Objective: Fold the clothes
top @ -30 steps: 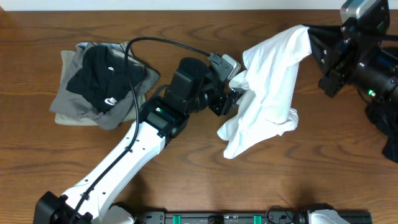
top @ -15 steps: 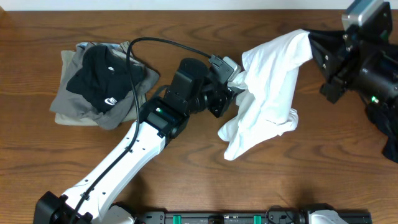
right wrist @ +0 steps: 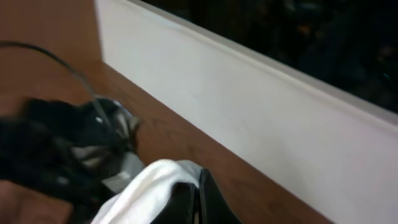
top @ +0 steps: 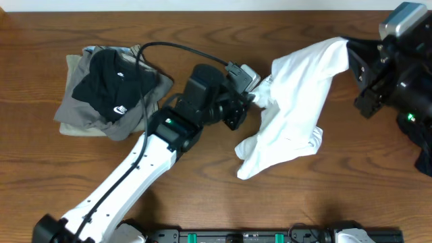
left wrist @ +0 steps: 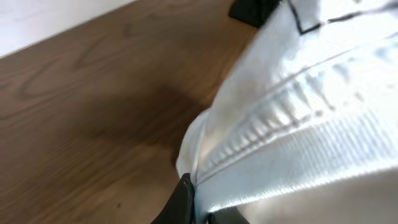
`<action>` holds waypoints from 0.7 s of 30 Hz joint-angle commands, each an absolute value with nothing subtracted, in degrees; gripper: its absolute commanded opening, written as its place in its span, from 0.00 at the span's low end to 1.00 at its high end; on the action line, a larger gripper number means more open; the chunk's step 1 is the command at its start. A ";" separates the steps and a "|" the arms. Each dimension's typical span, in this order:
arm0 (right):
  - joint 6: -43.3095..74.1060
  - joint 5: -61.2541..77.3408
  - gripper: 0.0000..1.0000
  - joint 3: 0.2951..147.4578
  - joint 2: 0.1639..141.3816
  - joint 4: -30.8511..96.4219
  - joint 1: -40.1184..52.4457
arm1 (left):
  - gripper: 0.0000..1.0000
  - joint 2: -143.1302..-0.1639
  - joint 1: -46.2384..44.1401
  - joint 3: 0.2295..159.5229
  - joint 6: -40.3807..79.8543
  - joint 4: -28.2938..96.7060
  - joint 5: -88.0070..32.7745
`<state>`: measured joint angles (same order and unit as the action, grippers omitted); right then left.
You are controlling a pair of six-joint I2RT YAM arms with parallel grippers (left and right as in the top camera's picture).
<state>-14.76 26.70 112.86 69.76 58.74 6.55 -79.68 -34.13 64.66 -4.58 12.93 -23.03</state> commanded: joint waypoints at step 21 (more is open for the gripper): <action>-11.18 29.45 0.14 113.45 90.76 76.84 7.64 | 0.06 -65.78 -28.99 65.69 -5.98 18.52 -12.91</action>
<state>-12.10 23.88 112.86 87.57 75.37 6.72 -66.48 -29.30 64.66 -4.99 19.40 -16.25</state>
